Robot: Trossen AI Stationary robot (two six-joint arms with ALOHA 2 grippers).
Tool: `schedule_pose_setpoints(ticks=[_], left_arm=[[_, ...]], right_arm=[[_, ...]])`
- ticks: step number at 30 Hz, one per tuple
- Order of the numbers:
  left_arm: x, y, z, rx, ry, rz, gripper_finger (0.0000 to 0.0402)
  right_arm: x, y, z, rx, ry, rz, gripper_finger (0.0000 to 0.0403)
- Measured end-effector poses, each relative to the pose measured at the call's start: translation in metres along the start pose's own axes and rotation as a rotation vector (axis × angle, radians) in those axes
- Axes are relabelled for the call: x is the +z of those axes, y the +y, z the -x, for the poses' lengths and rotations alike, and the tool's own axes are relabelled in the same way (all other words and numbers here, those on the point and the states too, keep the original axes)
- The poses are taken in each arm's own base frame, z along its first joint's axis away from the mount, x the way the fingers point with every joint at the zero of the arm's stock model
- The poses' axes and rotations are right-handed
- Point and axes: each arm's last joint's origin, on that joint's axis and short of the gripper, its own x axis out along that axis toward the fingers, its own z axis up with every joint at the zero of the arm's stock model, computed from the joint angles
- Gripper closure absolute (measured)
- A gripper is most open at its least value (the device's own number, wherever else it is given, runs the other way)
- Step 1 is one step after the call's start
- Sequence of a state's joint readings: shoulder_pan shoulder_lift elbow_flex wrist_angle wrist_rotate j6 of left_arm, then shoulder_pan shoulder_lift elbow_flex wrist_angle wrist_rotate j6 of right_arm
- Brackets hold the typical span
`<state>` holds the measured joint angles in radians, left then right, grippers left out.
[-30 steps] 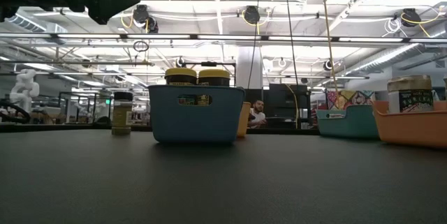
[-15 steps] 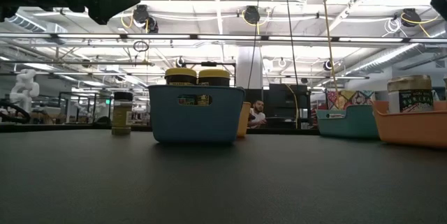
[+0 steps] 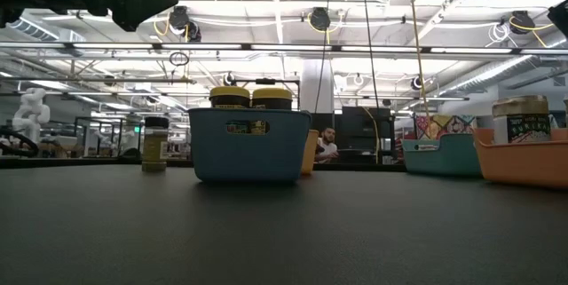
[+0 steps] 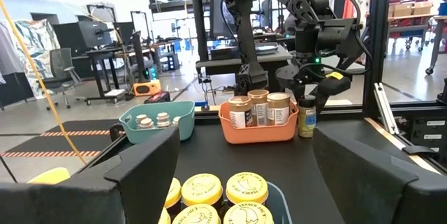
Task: Sort spices by type
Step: Put the black seasoning bottle into the yellow bin
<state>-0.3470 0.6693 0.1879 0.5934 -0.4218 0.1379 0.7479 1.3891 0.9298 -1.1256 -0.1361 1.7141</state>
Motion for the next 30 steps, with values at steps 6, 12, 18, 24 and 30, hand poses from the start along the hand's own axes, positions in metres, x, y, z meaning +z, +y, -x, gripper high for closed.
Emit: schedule_pose_setpoints(ticks=[6,12,18,24,30], left_arm=[[0.0,0.0,0.0,0.0,0.0,0.0,0.0072],[0.0,0.0,0.0,0.001,0.0,0.0,0.0072],[0.0,0.0,0.0,0.001,-0.001,0.0,0.0072],[0.0,0.0,0.0,0.001,-0.003,0.002,0.0072],[0.001,0.0,0.0,0.002,-0.006,-0.002,0.0072]], right_arm=[[0.0,0.0,0.0,0.001,0.007,0.02,0.0195],[-0.004,0.007,0.013,0.051,0.033,0.053,0.0223],[-0.004,0.026,0.039,0.218,0.044,0.049,0.0219],[0.017,0.047,0.062,0.37,-0.034,0.11,0.0221],[0.065,0.069,0.091,0.412,-0.133,0.253,0.0221]])
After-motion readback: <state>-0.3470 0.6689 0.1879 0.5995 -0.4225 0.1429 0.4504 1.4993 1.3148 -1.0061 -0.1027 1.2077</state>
